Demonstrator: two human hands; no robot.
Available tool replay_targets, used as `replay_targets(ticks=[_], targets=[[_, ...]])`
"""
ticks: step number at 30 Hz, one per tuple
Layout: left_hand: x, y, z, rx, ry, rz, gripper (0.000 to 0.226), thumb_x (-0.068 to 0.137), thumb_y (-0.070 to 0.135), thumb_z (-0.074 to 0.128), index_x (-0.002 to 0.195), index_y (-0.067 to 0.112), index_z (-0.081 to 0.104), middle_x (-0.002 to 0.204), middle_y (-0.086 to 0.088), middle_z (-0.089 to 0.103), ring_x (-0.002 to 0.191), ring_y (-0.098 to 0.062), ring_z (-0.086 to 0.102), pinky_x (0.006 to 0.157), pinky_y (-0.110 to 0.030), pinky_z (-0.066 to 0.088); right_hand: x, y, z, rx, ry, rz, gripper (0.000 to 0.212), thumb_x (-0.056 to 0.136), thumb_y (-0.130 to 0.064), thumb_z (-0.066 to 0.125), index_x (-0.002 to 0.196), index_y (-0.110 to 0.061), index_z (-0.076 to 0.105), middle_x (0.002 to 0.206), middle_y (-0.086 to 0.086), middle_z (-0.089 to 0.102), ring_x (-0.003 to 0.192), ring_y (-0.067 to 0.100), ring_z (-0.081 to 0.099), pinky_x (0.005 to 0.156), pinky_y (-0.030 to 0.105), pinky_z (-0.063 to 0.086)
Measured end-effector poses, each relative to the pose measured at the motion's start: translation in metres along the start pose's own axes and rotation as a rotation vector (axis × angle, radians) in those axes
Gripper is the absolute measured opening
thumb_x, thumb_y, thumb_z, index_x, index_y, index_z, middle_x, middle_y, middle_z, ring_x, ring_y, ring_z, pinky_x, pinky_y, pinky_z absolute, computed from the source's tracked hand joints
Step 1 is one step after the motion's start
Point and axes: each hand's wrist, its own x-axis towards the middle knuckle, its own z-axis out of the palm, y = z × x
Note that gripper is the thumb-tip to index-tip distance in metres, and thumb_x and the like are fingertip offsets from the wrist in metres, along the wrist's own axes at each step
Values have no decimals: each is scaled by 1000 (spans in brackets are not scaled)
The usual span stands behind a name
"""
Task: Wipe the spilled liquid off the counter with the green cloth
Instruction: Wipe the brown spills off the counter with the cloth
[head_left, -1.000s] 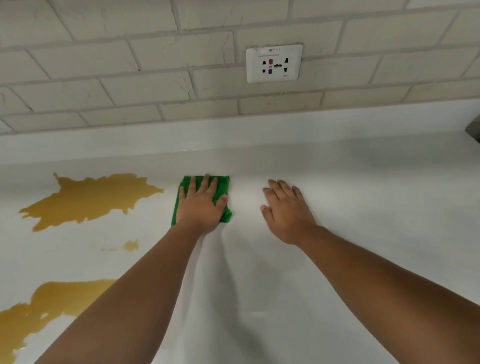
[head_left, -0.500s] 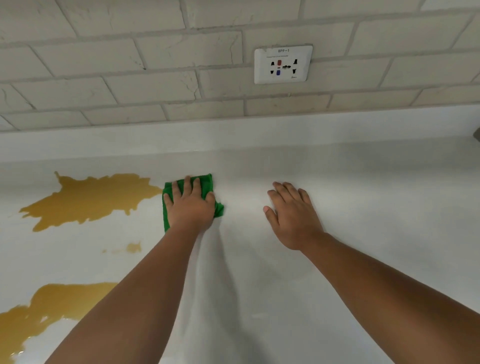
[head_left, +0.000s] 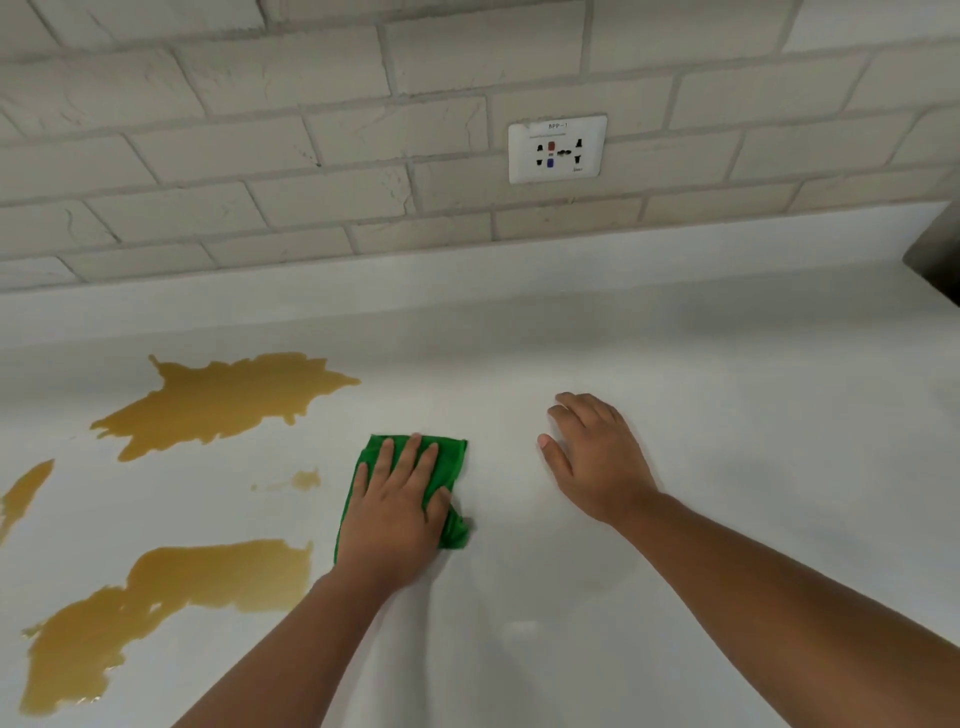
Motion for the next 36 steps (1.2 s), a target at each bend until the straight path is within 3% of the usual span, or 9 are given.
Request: replay_targets(ticks=[3, 6, 13, 17, 20, 23, 27, 32, 36], targets=[[11, -25, -5, 36, 51, -160, 68, 94, 55, 12, 157, 28, 17, 165, 4, 7, 152, -27, 2, 122, -48, 5, -24, -1, -9, -18, -132, 5, 65, 95, -47, 19, 141, -12, 49, 154, 7, 40, 144, 24, 31, 119, 42, 25], [44, -17, -13, -16, -13, -318, 63, 100, 47, 17, 158, 24, 7, 166, 1, -1, 151, -32, -5, 120, -54, 1, -52, -4, -19, -45, -259, 29, 77, 88, -50, 3, 152, -17, 32, 164, 2, 18, 152, 19, 9, 123, 40, 9], [-6, 51, 5, 75, -72, 162, 62, 101, 51, 14, 158, 27, 6, 165, 6, -4, 151, -27, -8, 122, -49, -3, -98, -11, -22, -156, -311, 111, 81, 86, -53, -2, 156, -20, 21, 166, 3, 7, 152, 20, 0, 124, 42, 3], [-69, 33, 12, 111, -77, 374, 66, 96, 58, 8, 157, 33, 7, 164, 11, -3, 151, -20, -9, 122, -43, -8, -108, -18, -25, -160, -338, 95, 82, 87, -56, -4, 157, -20, 17, 166, 3, 2, 152, 20, -4, 124, 43, 2], [-84, -6, 8, 100, -55, 340, 69, 92, 62, 8, 156, 35, 12, 164, 13, 1, 151, -17, -6, 122, -40, -7, -123, -24, -30, -140, -344, 66, 80, 88, -57, -2, 157, -20, 17, 166, 1, 2, 152, 18, -5, 124, 41, -1], [-66, -20, 4, 82, -22, 117, 72, 92, 62, 7, 157, 32, 14, 165, 9, 4, 152, -22, -2, 122, -44, 0, -144, -22, -37, -98, -340, 82, 77, 91, -56, 1, 157, -20, 18, 166, -2, 2, 152, 15, -7, 124, 39, -2], [-48, 24, 7, 75, -70, -96, 64, 99, 53, 14, 157, 27, 3, 165, 3, -6, 151, -30, -7, 120, -54, -2, -172, -3, -51, -109, -366, 89, 76, 91, -56, 2, 158, -21, 16, 166, -2, 1, 152, 15, -7, 124, 39, -2], [-100, 102, 23, 68, -70, 119, 64, 99, 54, 13, 157, 28, 4, 165, 5, -6, 151, -27, -9, 121, -49, -4, -189, 14, -59, -110, -363, 31, 74, 93, -53, 3, 157, -19, 20, 166, 0, 4, 152, 17, -3, 124, 39, 0], [-156, 104, 35, 88, -77, 270, 64, 97, 59, 10, 157, 34, 7, 163, 12, -5, 151, -19, -10, 122, -44, -6, -202, 20, -59, -105, -356, -10, 72, 95, -51, 6, 156, -18, 23, 166, 2, 7, 152, 18, -1, 124, 41, 1]])
